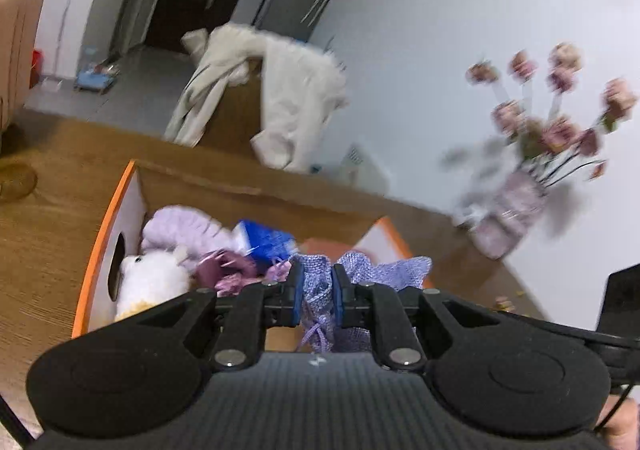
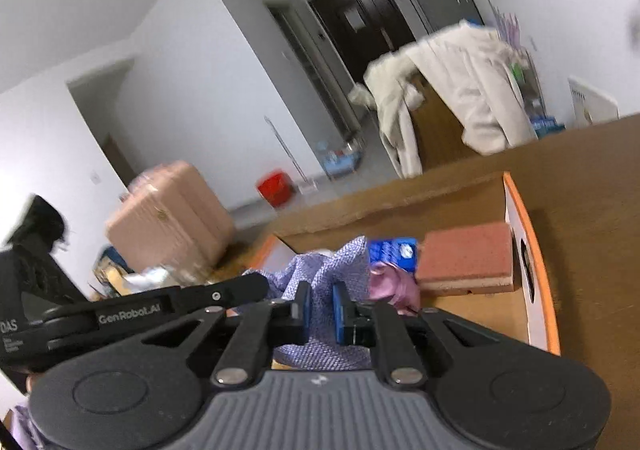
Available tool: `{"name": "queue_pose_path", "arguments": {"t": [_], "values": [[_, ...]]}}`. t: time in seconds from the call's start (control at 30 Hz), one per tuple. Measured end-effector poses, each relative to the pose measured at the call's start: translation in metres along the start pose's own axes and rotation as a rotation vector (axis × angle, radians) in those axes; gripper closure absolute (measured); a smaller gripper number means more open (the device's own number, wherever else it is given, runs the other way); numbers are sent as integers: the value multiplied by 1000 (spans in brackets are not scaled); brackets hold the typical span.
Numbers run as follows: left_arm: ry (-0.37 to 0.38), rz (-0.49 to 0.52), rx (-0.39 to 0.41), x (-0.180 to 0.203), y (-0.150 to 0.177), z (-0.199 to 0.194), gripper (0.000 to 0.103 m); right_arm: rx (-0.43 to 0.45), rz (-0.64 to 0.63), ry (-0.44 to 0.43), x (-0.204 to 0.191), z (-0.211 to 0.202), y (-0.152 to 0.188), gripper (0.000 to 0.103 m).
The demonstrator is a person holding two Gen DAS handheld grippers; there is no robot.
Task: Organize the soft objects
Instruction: 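Carry the pouch into the box and open the right tool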
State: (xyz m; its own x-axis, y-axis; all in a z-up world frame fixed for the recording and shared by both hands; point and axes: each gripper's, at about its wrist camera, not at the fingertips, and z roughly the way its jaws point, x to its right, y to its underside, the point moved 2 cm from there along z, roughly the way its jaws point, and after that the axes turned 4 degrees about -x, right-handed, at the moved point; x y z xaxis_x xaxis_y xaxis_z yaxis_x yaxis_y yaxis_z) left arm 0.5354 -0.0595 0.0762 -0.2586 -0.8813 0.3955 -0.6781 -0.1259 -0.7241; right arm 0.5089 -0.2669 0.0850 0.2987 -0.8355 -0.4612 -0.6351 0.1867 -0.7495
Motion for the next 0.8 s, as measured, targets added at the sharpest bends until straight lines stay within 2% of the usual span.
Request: {"name": "queue_pose_path", "arguments": {"t": [0.13,0.27,0.33,0.37,0.4,0.47,0.57,0.63,0.8], "values": [[-89,63,-77,-14,15,33,88,-130,-34,65,13,50,0,91],[-156,146,-100,-18,30,44,86,-232,-59,108,16,80,3,89],[-165,178,-105,-18,34,43,84,-262,-70,118,14,89,5,87],[-170,184,-108,-17,34,42,81,-263,-68,123,14,90,4,87],[-174,191,-111,-16,34,42,74,-266,-67,127,13,92,3,86],[-180,202,-112,-13,33,37,67,-278,-64,129,9,89,4,81],[-190,211,-94,-6,31,21,62,-283,-70,133,6,81,5,72],[-190,213,-80,-1,28,9,58,-266,-76,124,3,67,2,61],[-203,251,-21,21,23,-33,53,-197,-121,125,-16,20,-7,58]]}}
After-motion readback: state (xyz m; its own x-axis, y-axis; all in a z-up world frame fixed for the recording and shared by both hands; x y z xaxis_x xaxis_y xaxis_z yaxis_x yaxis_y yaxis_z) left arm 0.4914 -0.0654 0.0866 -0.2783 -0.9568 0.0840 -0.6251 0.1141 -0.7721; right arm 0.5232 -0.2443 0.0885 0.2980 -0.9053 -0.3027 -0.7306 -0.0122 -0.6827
